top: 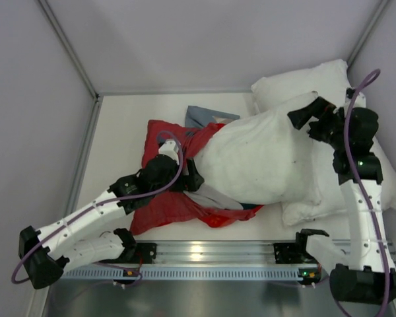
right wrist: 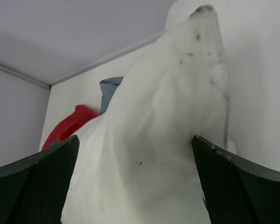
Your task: Remove the pillowcase from the pillow
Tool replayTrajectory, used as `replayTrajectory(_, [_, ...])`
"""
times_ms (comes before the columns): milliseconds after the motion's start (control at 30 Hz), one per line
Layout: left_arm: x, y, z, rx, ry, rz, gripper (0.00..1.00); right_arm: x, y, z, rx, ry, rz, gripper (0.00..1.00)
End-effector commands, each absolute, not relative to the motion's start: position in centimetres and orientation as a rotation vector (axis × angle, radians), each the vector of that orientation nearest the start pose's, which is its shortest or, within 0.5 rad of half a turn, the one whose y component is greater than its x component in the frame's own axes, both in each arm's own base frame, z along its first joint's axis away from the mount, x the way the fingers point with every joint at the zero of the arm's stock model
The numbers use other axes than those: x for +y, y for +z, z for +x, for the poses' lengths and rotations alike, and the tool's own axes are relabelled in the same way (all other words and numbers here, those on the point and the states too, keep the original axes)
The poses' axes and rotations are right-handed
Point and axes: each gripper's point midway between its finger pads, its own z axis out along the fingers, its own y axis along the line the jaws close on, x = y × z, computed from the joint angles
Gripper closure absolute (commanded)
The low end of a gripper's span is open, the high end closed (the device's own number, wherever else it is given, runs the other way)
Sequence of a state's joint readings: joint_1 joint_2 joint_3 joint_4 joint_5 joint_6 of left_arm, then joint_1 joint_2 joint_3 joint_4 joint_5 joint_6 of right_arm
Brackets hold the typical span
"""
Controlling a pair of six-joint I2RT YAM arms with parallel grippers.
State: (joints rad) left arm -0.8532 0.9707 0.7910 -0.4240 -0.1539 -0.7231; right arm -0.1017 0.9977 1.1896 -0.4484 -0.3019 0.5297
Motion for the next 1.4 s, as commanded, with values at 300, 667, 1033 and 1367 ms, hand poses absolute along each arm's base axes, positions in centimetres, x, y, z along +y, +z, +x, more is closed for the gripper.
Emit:
replayTrajectory(300, [-21.4,15.0,23.1,2.377,-0.371,0.114,0.01,11.2,29.3,18.3,1.837,0.871,0.09,0.0])
replayTrajectory(667, [-26.7,8.4,24.5,2.494,-0.733,-0.016,1.0,6.9,20.1,18.9,2.106,0.565,0.315,0.01])
replayTrajectory(1033, [-17.1,20.0,31.2,2.22,-0.525,-0.153,0.95,13.7,18.5,19.8,2.086,0.966,0.221,0.11])
replayTrajectory(1367, [-14.7,25.8,33.1,2.177,-0.344,-0.054,0.01,14.9,21.5,20.6,2.151,0.827,0.069,0.11])
